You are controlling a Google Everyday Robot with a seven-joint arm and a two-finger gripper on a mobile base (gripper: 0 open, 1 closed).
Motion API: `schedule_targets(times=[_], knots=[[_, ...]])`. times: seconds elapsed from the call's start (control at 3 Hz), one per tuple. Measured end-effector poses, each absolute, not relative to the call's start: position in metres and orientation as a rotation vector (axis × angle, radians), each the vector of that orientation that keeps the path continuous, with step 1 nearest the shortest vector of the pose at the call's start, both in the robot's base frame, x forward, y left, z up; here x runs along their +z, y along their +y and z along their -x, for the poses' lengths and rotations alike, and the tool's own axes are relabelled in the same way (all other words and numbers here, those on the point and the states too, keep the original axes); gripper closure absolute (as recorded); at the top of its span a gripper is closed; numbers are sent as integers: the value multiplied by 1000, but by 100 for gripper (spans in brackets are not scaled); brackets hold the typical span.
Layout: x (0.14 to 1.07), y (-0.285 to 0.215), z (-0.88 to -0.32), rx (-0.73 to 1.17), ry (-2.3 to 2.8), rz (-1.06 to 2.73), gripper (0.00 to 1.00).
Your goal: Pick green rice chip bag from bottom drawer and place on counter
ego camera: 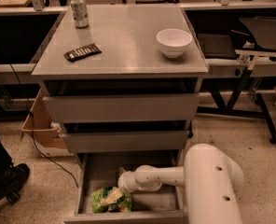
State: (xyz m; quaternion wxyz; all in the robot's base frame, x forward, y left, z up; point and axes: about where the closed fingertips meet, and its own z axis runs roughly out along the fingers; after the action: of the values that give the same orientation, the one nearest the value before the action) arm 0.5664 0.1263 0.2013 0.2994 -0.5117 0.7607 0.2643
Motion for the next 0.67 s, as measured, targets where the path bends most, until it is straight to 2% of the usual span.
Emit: schedule_targets(times=[0.67], knots=[[163,118,-562,651,2083,1326,0]])
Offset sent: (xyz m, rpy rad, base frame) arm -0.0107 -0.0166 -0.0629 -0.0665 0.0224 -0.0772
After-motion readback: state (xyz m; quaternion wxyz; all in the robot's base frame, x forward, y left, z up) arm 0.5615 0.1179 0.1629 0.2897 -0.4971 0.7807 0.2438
